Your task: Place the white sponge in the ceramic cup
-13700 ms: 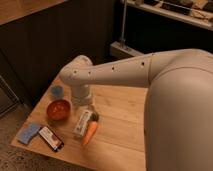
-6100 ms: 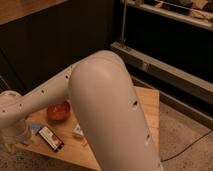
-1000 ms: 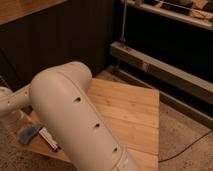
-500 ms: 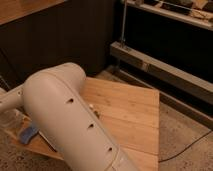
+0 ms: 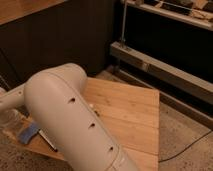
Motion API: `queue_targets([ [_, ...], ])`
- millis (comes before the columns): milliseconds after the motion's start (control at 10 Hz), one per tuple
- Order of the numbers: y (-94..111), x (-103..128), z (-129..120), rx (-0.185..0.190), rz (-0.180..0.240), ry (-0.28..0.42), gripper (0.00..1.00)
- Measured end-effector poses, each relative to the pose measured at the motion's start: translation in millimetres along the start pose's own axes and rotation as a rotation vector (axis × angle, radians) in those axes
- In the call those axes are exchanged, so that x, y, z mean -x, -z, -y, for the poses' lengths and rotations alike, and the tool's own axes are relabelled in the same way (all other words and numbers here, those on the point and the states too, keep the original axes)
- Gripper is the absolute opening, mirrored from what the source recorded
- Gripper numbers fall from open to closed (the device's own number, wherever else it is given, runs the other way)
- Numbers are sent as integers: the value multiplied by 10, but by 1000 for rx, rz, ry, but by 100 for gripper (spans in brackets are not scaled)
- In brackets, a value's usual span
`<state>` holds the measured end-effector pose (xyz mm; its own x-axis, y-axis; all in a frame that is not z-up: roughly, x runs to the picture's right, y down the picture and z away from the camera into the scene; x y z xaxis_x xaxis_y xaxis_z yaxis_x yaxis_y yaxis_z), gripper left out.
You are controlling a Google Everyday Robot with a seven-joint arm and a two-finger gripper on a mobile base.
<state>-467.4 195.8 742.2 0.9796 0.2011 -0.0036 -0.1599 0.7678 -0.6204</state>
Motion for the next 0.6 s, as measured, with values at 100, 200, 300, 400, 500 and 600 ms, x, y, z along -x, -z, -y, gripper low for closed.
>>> queue_targets([
  [100, 12, 57, 32, -9, 26, 73, 65],
  [200, 47, 132, 75, -24, 58, 177, 65],
  [300, 73, 192, 119, -43, 80, 287, 65],
  [400, 94, 239, 149, -61, 92, 375, 65],
  [500, 117, 285, 181, -80, 100, 469, 65],
  [600, 129, 312, 204, -95, 101, 540, 65],
])
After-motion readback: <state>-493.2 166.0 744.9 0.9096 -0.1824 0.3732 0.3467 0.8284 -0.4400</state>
